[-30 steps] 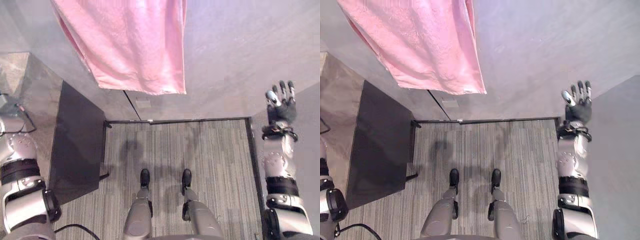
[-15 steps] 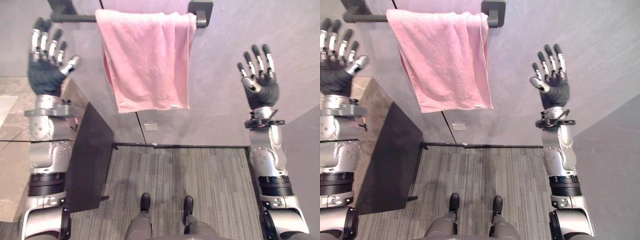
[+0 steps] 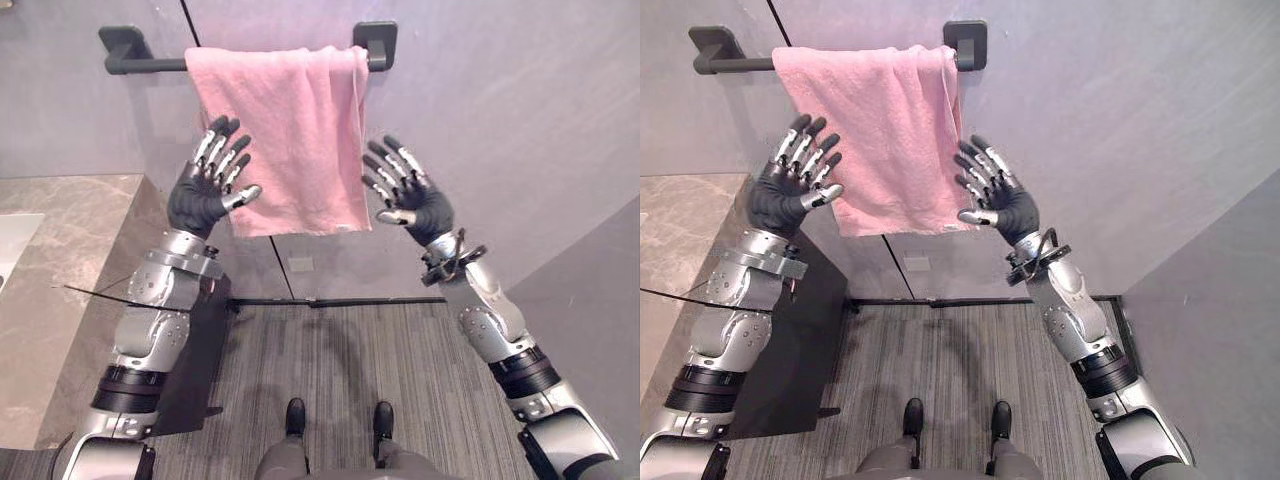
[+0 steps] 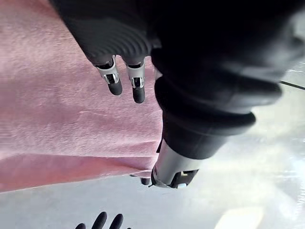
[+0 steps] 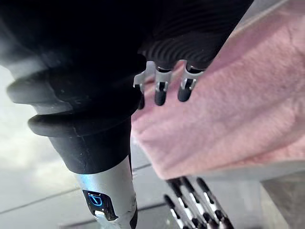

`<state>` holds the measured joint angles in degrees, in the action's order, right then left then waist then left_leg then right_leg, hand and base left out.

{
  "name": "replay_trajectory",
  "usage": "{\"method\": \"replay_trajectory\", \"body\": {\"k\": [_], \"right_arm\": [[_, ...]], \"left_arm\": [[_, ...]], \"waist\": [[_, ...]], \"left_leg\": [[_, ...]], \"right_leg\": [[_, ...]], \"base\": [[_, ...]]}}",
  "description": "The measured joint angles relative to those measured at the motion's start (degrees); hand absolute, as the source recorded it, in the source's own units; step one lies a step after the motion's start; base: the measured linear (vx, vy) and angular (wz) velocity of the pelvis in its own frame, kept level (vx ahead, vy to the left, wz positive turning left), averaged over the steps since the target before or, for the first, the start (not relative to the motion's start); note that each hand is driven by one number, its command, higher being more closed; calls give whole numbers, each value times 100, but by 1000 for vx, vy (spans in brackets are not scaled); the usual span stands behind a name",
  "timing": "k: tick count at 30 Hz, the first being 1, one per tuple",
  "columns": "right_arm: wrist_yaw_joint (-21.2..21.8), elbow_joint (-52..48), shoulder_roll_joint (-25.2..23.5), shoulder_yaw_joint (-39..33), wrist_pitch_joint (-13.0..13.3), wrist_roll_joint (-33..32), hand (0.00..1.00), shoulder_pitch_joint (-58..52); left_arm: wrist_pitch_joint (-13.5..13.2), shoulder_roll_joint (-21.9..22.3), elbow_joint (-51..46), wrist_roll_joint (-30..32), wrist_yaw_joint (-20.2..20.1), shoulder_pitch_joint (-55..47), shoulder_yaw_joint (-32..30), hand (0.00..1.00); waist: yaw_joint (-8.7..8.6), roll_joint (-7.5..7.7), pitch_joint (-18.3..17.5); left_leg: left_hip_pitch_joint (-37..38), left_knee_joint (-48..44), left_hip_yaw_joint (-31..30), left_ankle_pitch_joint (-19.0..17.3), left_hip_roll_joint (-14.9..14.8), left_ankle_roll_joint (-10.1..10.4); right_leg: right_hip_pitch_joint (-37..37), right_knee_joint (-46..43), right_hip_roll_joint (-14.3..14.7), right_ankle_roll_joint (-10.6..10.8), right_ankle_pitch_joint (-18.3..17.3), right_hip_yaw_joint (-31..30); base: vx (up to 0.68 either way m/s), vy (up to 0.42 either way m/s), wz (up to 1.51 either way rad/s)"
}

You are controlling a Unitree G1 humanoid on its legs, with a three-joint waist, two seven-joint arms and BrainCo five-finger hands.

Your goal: Organize washtable

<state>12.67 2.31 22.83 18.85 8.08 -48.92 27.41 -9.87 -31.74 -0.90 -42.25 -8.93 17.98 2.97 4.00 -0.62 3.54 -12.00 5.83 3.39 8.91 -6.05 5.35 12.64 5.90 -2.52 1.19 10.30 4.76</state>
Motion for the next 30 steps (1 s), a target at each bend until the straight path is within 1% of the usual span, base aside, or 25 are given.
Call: {"method": "replay_trajectory", "body": {"k": [2,4,5,6,7,9,11,13,18,19,22,26,28,30], "right_arm": [[-11,192,-2,42,-5,3,0,185],[-55,434,-4,41,-8,5,0,494],[-75,484,-3,41,-7,5,0,572],[-158,605,-2,43,-7,5,0,796],[-166,622,-2,44,-7,5,0,842],[-245,670,-6,45,8,6,0,1232],[-267,722,-21,65,24,8,0,1478],[-282,783,-31,202,30,7,0,1738],[-272,783,-167,547,32,6,0,2032],[-271,783,-207,605,33,5,0,2105],[-277,782,-306,662,38,-1,0,2147],[-282,718,-355,665,49,-21,0,2147],[-292,573,-380,676,49,-80,0,2119],[-263,96,-388,682,58,-155,0,1963]], "left_arm": [[4,3,419,-47,97,209,42,0],[0,6,898,-98,354,646,33,0],[-4,7,996,-103,412,767,33,0],[-18,7,1189,-105,528,1084,25,0],[-29,6,1222,-105,543,1145,18,0],[-101,-1,1432,-109,637,1676,-96,0],[-188,-6,1679,-113,699,2070,-115,0],[-204,-27,1903,-205,787,2462,-125,0],[-265,-75,2448,-373,783,3248,-40,0],[-282,-162,2614,-441,778,3440,47,0],[-282,-238,2855,-452,776,3749,182,0],[-337,-237,2857,-443,784,3819,188,0],[-384,-237,2858,-435,819,3840,187,0],[-382,-236,2858,-421,944,3841,152,0]], "waist": [[6,1,1],[9,16,21],[9,22,25],[10,24,76],[10,27,99],[4,36,346],[6,43,434],[8,46,603],[14,44,803],[11,42,878],[13,45,927],[22,47,1019],[18,50,1025],[12,50,1026]], "left_leg": [[-104,-2,-8,23,1,11],[-244,-6,-18,87,3,-9],[-274,-13,-18,95,3,-8],[-336,-33,-25,124,6,-5],[-340,-34,-23,126,6,-6],[-400,-33,-15,153,8,-10],[-554,-31,-12,165,6,0],[-660,-29,12,188,-1,7],[-879,-34,90,222,-39,-2],[-903,-36,109,227,-48,5],[-1007,-38,155,228,-49,6],[-1041,-37,178,225,-81,8],[-1077,-36,180,223,-88,9],[-1089,-31,194,214,-94,19]], "right_leg": [[102,-1,0,7,51,4],[235,-4,0,-3,130,15],[270,-8,1,-10,149,16],[327,-19,-1,-12,173,23],[333,-19,-1,-12,182,21],[400,-16,-1,-9,211,8],[555,-3,3,2,234,-3],[686,-7,14,12,248,-18],[936,-22,48,-50,322,-58],[967,-22,55,-49,330,-72],[1093,-23,55,-46,333,-111],[1137,-22,57,-46,333,-154],[1176,-22,62,-46,333,-162],[1195,-21,64,-45,331,-175]], "base": [[-39,-1,-1],[-52,2,2],[-53,5,2],[-33,4,1],[-52,5,-2],[-82,0,-4],[-92,-12,-3],[-94,-18,-7],[-52,-12,-7],[-26,-2,-6],[-19,11,-6],[-30,17,-3],[-51,17,0],[-66,19,-2]]}}
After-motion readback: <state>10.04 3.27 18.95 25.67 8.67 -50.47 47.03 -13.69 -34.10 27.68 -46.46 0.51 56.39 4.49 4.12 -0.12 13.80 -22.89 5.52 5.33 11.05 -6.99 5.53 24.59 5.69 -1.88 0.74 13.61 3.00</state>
